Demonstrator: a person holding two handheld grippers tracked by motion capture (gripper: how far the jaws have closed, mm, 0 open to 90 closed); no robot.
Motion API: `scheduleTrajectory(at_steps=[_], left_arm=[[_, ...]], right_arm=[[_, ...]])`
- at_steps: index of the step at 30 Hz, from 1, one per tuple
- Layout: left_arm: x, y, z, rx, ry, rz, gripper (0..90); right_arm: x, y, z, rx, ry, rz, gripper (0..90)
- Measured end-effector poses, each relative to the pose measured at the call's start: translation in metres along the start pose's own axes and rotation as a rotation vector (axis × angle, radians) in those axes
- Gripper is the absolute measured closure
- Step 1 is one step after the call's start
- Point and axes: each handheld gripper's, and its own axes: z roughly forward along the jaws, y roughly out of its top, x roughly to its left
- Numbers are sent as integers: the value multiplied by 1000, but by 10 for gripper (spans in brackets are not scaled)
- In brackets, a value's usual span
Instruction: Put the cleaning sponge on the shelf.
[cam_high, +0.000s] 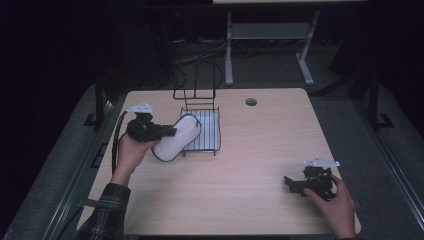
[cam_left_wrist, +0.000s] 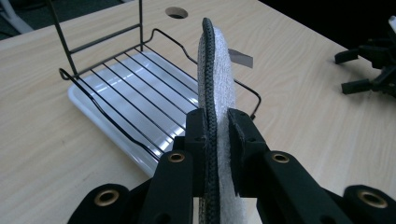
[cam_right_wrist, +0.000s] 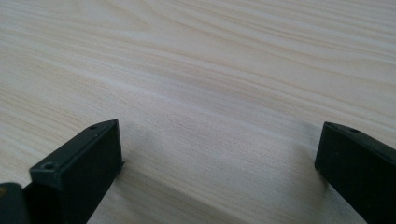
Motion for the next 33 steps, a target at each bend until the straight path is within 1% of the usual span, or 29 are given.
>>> scheduleTrajectory(at_steps=[7, 9, 15, 19, 22, 25, 30, 31, 33], left_arm=[[9, 9, 11, -6, 4, -7, 788], [12, 11, 13, -23, -9, -17, 788], [17, 17, 23, -14, -7, -15, 788], [19, 21, 30, -31, -17, -19, 788], [22, 22, 35, -25, -20, -18, 788], [24, 24, 41, -22, -22, -19, 788], [24, 27, 50, -23, -35, -40, 788], [24, 28, 52, -23, -35, -37, 788], [25, 29, 56, -30, -42, -44, 788]], right_arm=[[0, 0, 0, -1, 0, -2, 2], [0, 0, 0, -1, 0, -3, 2], [0, 0, 0, -1, 0, -2, 2], [0, 0, 0, -1, 0, -2, 2], [0, 0, 0, -1, 0, -1, 2], [0, 0, 0, -1, 0, -2, 2], [0, 0, 0, -1, 0, -2, 2], [0, 0, 0, -1, 0, -2, 2], [0, 0, 0, -1, 0, -2, 2]])
